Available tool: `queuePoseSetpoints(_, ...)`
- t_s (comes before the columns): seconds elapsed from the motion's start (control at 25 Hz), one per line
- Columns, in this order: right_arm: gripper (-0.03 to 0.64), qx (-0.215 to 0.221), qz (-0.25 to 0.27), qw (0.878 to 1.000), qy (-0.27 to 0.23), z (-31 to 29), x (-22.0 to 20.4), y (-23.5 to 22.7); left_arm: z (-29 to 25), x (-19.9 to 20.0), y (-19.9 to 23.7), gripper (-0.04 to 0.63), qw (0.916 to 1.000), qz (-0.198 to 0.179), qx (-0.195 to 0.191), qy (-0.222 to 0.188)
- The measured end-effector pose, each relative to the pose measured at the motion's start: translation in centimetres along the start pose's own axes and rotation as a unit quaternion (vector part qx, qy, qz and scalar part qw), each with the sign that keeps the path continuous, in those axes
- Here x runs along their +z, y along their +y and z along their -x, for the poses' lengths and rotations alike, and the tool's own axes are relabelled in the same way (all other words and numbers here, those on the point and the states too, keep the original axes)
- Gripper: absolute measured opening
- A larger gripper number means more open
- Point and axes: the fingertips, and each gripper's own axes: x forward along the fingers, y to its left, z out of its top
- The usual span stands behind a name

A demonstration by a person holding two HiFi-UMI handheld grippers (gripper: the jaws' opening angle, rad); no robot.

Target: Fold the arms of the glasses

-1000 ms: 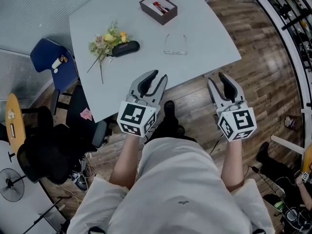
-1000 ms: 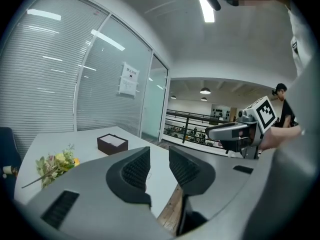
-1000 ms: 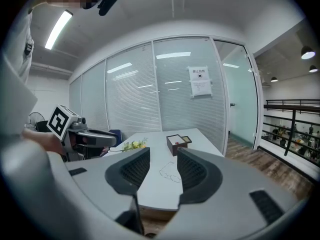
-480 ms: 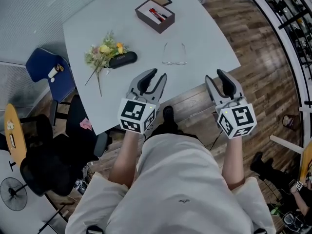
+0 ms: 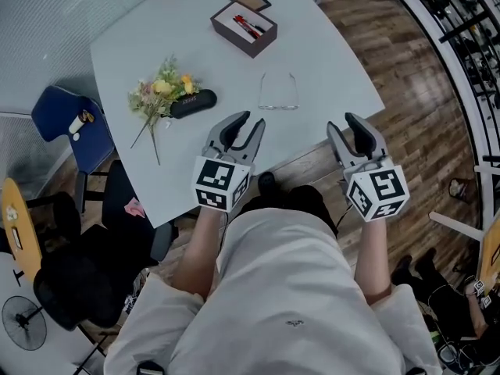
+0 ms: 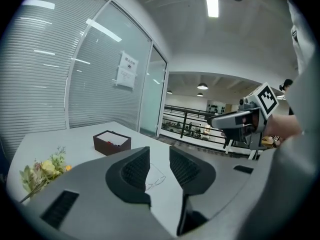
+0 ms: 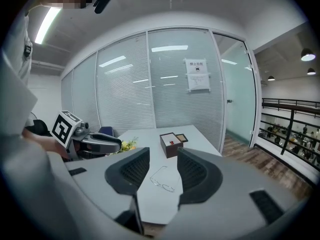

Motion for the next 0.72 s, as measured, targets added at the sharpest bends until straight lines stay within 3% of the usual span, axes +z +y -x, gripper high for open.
queuePoseSetpoints(0.32,0.161,0.015,-0.009,0.999,0.032,-1.9,-1.1,0.5,-0.1,-1.8,0.9,0.129,0.9996,0.015,0.012,0.021)
queuePoseSetpoints(0.72,0.158,0.063,-0.001,0.996,0.07,-6.4,-1.6,-1.3,-2.2,-4.3,2.2,0.115,0.9959,0.052,0.051,0.053)
